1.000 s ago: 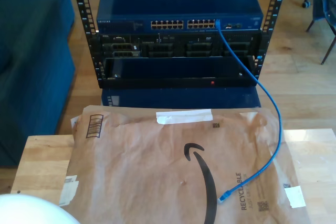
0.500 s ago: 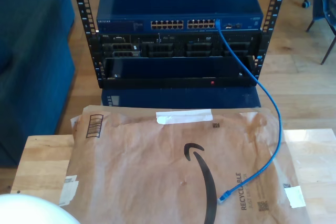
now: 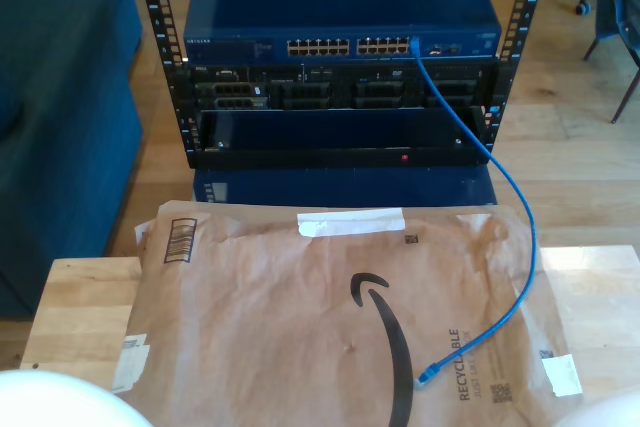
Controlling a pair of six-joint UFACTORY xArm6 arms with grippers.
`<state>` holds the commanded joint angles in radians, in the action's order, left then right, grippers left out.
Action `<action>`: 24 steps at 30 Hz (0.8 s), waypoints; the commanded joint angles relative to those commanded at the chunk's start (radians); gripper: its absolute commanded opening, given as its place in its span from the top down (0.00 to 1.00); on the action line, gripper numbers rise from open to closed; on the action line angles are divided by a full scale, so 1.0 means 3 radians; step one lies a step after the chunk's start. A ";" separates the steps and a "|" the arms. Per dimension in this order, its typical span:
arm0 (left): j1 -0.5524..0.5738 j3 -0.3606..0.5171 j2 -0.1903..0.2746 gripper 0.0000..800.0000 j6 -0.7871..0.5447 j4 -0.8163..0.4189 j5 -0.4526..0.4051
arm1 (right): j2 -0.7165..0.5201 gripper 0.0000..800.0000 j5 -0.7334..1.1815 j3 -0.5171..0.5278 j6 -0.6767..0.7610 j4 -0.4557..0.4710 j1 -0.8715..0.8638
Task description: Grab the cable and plug it in
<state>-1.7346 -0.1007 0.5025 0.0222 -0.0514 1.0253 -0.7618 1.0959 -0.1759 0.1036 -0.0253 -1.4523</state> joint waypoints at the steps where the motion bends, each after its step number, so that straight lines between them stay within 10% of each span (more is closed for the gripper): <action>1: 0.0000 0.0000 0.0000 0.00 0.0000 0.0000 0.0000 | -0.0036 0.00 -0.0051 0.0046 0.0000 -0.0005 0.0000; 24: 0.0000 0.0000 0.0000 0.00 0.0000 0.0000 0.0000 | -0.0051 0.00 -0.1048 0.0793 -0.0194 -0.0005 -0.0184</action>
<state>-1.7346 -0.1007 0.5025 0.0222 -0.0514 1.0253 -0.7772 0.7814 0.0619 0.0453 -0.0269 -1.5075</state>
